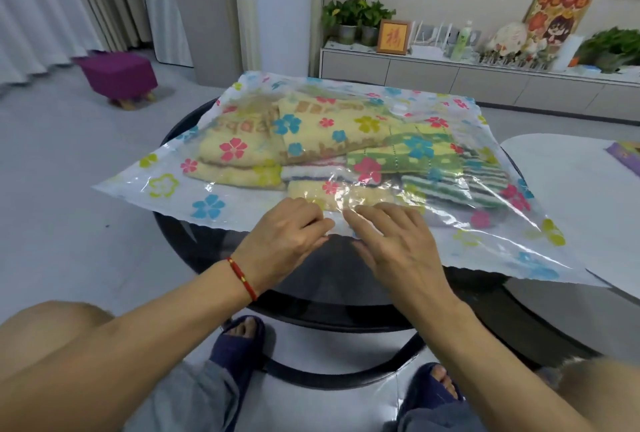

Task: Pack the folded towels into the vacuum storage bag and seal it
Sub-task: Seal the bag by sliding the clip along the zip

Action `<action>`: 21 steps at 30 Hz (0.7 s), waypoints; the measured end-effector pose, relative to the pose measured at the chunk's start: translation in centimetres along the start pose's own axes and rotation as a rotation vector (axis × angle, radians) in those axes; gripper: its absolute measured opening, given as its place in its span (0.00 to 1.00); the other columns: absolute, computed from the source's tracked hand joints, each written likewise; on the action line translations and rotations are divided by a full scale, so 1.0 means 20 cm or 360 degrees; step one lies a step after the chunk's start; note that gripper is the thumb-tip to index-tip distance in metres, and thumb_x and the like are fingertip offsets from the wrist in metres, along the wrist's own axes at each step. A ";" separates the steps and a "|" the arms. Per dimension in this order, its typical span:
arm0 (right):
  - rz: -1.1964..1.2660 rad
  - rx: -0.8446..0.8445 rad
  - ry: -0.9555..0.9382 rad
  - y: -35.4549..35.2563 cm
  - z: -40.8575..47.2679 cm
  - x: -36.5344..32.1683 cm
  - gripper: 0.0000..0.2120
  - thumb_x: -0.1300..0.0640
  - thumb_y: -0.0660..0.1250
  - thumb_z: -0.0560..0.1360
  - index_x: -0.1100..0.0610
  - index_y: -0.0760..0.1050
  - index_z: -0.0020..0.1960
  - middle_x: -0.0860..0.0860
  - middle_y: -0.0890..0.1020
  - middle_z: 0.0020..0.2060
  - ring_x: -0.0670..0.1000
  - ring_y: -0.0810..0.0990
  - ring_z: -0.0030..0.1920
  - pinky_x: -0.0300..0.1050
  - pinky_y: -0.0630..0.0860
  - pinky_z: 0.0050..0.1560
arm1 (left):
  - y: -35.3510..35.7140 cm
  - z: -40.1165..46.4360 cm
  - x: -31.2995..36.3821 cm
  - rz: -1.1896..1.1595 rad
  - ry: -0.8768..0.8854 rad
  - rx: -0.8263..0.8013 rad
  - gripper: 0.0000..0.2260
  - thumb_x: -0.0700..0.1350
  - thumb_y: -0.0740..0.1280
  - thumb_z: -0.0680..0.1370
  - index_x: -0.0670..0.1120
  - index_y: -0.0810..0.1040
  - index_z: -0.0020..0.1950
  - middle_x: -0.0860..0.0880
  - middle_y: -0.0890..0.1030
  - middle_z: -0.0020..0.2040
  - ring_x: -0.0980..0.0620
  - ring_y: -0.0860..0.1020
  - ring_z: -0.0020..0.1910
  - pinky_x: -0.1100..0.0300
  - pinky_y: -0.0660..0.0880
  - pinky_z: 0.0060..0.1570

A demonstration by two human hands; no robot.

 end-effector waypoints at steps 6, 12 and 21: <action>0.0009 0.0220 0.0006 0.03 0.01 -0.01 0.13 0.69 0.81 0.66 0.56 0.86 0.46 0.48 0.88 0.45 0.57 0.86 0.45 0.50 0.79 0.45 | -0.06 -0.07 -0.11 0.0031 -0.0031 0.0068 0.04 0.39 0.72 0.76 0.38 0.83 0.46 0.42 0.80 0.40 0.42 0.77 0.37 0.48 0.74 0.38; 0.0039 0.0118 0.0082 -0.01 -0.01 0.01 0.11 0.66 0.81 0.68 0.57 0.86 0.48 0.51 0.88 0.47 0.59 0.85 0.48 0.54 0.78 0.49 | -0.19 -0.24 -0.32 0.0069 -0.0296 0.0118 0.05 0.40 0.74 0.75 0.39 0.83 0.48 0.43 0.80 0.41 0.42 0.78 0.38 0.48 0.77 0.39; 0.0189 0.0040 0.0124 0.16 0.30 -0.44 0.07 0.62 0.77 0.72 0.55 0.85 0.49 0.50 0.86 0.44 0.58 0.82 0.44 0.53 0.76 0.45 | -0.23 -0.30 -0.30 0.0088 -0.0213 0.0137 0.05 0.41 0.71 0.77 0.40 0.84 0.49 0.44 0.80 0.41 0.43 0.78 0.39 0.47 0.74 0.38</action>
Point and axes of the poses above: each hand's wrist, its own z-axis towards the middle knuckle, its own y-axis out of the palm, x = y × z, the point moved 6 cm from there along z, towards the middle knuckle
